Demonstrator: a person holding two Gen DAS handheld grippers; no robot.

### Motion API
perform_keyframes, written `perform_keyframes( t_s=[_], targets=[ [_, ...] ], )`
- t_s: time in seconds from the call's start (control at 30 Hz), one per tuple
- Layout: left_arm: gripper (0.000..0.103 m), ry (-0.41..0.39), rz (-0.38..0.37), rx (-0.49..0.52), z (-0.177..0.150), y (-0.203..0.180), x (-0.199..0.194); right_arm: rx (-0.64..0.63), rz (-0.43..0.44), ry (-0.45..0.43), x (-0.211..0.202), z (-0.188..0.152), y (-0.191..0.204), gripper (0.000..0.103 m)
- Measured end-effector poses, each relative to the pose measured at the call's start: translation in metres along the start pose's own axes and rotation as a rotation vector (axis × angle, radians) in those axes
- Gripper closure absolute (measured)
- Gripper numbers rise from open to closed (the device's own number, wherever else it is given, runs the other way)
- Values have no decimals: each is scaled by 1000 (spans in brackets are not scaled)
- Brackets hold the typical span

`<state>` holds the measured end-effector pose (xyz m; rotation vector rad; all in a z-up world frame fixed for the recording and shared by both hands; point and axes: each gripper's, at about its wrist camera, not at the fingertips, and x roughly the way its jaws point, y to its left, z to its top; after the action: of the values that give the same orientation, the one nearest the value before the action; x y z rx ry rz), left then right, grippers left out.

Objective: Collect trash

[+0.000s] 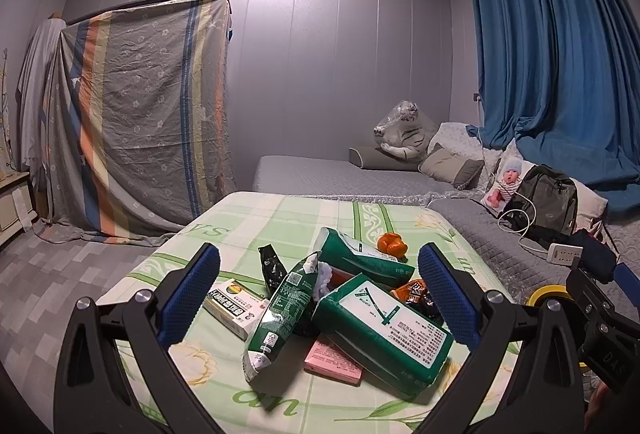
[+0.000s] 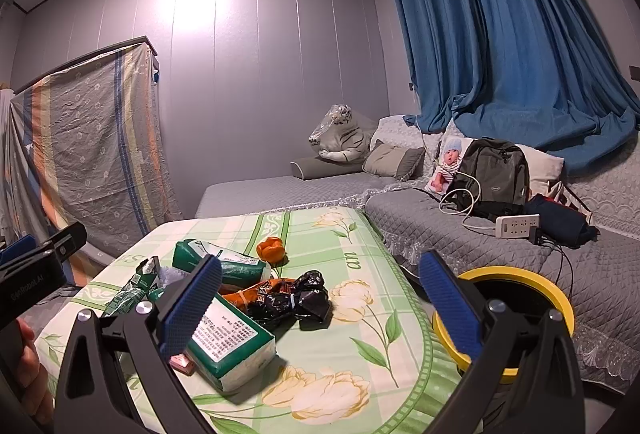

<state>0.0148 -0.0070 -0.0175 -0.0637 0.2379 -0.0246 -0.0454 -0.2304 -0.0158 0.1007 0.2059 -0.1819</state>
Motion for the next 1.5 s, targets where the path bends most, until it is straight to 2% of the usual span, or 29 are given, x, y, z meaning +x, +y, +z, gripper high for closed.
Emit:
perform_keyframes(
  t_s=[0.2, 0.3, 0.37, 0.5, 0.63, 0.73, 0.9, 0.97, 1.1, 1.17, 1.2, 1.27, 1.37, 1.43, 1.5],
  targets=[
    [8, 6, -13, 0, 0, 3, 1, -16, 15, 18, 1, 1, 5, 7],
    [8, 21, -43, -16, 0, 9, 5, -26, 64, 39, 6, 6, 5, 7],
    [8, 35, -79, -21, -1, 16, 9, -71, 150, 74, 13, 5, 12, 7],
    [8, 78, -106, 5, -5, 29, 21, -186, 373, 268, 43, -2, 33, 7],
    [8, 151, -103, -48, -12, 62, 35, -264, 557, 471, 82, -12, 53, 7],
    [8, 179, -66, -75, -15, 90, 44, -345, 644, 573, 106, -20, 68, 8],
    [8, 252, -20, -48, -23, 125, 60, -507, 685, 687, 144, -28, 96, 8],
    [8, 299, -41, -37, -29, 135, 68, -584, 680, 727, 158, -36, 109, 8],
    [8, 360, -102, -62, -39, 143, 79, -624, 685, 798, 173, -47, 123, 8],
    [8, 392, -52, -57, -44, 143, 87, -638, 677, 819, 172, -52, 127, 8],
    [8, 402, -57, -53, -46, 143, 90, -640, 679, 833, 174, -56, 129, 8],
    [8, 392, -95, -58, -47, 141, 88, -646, 668, 857, 176, -62, 133, 8],
    [8, 306, -127, -65, -45, 140, 76, -620, 660, 887, 170, -63, 136, 9],
    [8, 323, -112, 5, -44, 135, 77, -596, 670, 897, 171, -62, 134, 16],
    [8, 306, -82, 105, -42, 126, 76, -546, 668, 901, 169, -58, 130, 19]
  ],
)
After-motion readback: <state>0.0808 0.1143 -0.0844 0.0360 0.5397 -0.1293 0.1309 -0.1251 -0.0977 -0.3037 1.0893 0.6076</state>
